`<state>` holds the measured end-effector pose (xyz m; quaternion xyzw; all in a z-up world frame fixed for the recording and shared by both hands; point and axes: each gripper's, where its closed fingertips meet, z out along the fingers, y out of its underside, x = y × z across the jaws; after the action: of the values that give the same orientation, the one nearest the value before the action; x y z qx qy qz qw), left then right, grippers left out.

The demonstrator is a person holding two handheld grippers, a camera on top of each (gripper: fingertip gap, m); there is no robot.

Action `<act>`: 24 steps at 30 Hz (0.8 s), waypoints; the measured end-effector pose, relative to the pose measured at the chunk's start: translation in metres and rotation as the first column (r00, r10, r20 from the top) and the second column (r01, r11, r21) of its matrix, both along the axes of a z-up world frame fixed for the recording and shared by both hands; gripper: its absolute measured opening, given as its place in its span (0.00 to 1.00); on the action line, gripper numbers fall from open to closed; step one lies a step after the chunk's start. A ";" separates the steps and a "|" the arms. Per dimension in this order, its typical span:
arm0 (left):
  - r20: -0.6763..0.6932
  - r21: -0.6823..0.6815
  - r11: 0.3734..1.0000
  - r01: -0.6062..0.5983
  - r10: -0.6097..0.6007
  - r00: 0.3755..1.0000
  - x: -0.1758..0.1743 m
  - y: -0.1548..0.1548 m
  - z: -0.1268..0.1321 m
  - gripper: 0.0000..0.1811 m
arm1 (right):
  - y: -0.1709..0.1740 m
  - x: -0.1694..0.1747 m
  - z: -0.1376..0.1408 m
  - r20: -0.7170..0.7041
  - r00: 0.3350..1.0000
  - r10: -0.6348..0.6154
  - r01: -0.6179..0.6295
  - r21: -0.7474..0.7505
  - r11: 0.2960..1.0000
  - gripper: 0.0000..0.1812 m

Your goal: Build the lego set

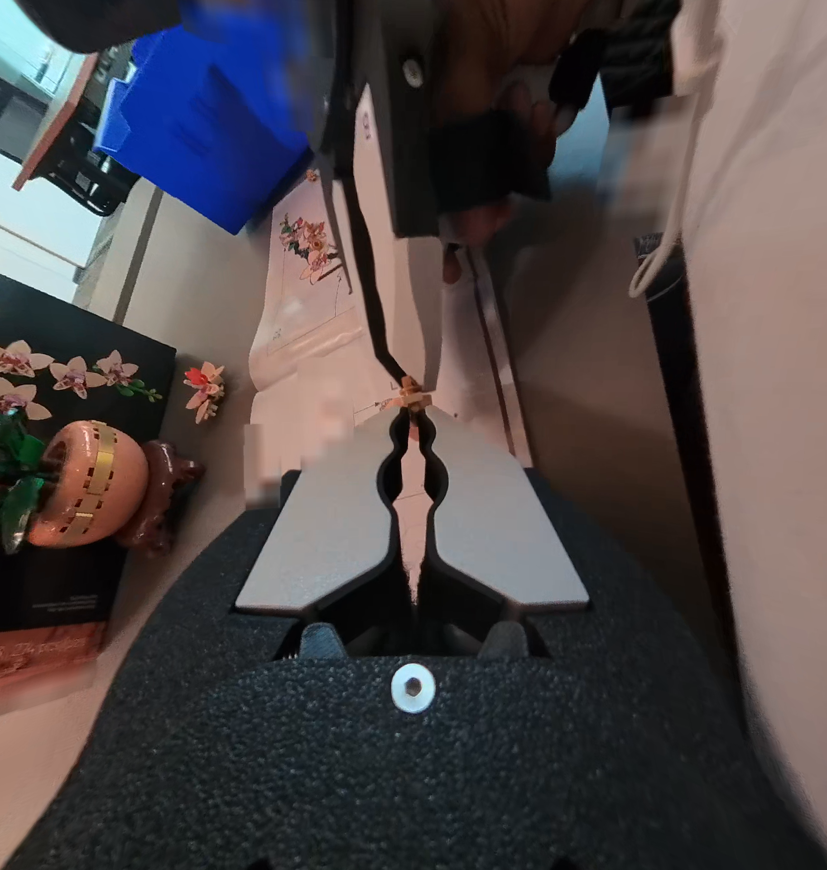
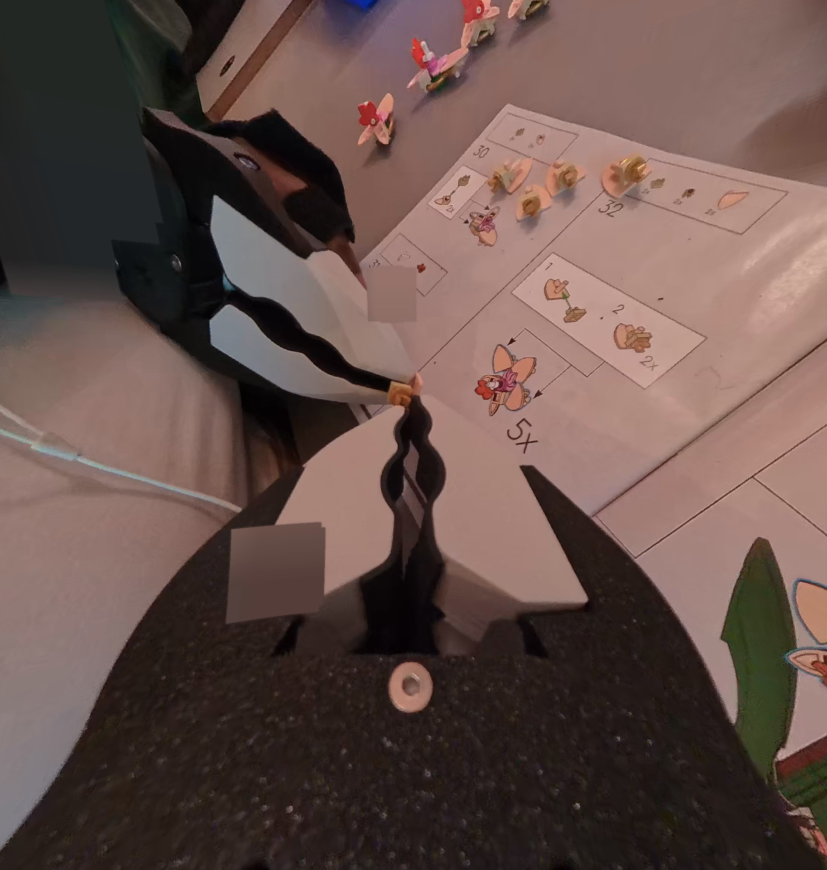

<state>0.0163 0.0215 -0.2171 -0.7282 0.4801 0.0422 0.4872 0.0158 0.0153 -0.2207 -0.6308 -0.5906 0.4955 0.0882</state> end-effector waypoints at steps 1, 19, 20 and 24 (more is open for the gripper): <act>0.012 -0.006 1.000 -0.002 0.002 1.000 0.001 0.000 0.001 0.02 | -0.001 0.001 -0.001 0.005 1.000 0.001 -0.001 -0.001 1.000 0.00; 0.112 -0.209 0.971 -0.116 0.142 0.983 -0.009 0.002 -0.015 0.02 | 0.004 -0.002 -0.009 0.095 0.995 0.032 -0.036 0.037 0.999 0.02; 0.106 -0.229 0.966 -0.121 0.149 0.983 -0.010 0.001 -0.018 0.02 | 0.004 -0.001 -0.009 0.098 0.994 0.038 -0.042 0.037 0.998 0.02; 0.117 -0.357 0.928 -0.102 0.153 0.981 -0.013 -0.006 -0.021 0.02 | 0.009 0.003 -0.009 0.089 0.995 0.044 -0.051 0.079 0.996 0.00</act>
<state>0.0032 0.0160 -0.2384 -0.8340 0.3954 -0.0642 0.3794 0.0189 0.0248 -0.2299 -0.6334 -0.6284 0.4450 0.0760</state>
